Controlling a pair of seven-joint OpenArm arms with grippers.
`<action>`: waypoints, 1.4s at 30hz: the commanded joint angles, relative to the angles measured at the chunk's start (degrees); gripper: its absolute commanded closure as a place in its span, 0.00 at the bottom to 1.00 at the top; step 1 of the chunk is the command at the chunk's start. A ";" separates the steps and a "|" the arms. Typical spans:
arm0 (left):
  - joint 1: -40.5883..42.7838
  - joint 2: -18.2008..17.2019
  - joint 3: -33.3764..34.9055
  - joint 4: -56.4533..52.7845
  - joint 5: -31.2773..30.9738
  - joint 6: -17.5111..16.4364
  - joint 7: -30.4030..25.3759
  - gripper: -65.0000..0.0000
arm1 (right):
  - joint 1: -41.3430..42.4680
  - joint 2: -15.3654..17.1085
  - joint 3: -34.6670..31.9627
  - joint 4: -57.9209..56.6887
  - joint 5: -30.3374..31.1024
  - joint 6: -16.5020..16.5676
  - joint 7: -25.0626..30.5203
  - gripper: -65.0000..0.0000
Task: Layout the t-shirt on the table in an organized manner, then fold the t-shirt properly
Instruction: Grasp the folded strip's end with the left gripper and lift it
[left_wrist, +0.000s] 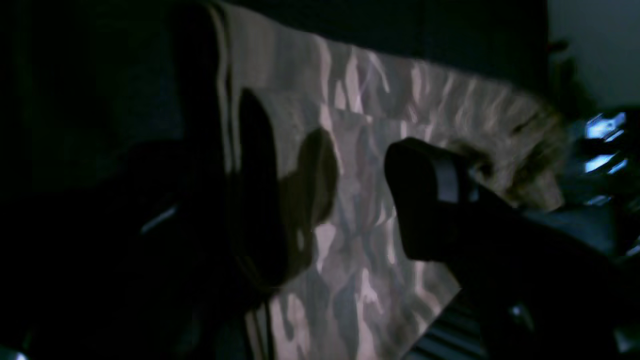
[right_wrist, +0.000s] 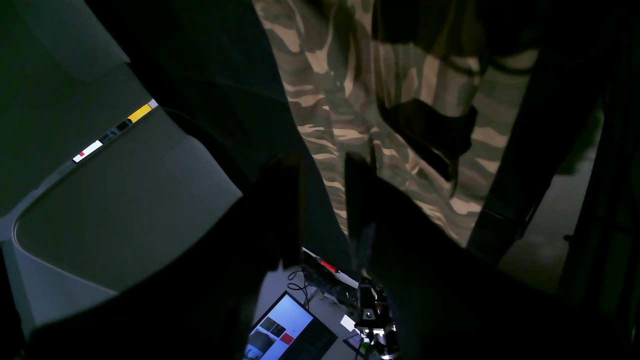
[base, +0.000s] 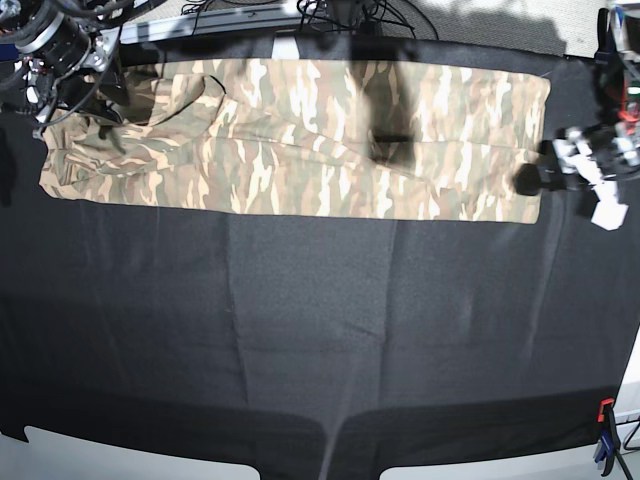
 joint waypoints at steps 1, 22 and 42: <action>0.04 -0.04 0.09 0.83 6.05 0.71 1.68 0.31 | -0.28 0.50 0.26 1.22 1.01 0.28 -0.61 0.80; 0.02 2.43 0.07 2.80 -0.31 1.62 12.59 0.32 | -0.31 0.50 0.26 1.86 0.98 0.28 -0.61 0.80; -3.48 -9.01 0.07 2.78 0.39 1.66 -4.63 1.00 | -0.28 0.50 0.26 1.86 0.98 0.28 -0.61 0.80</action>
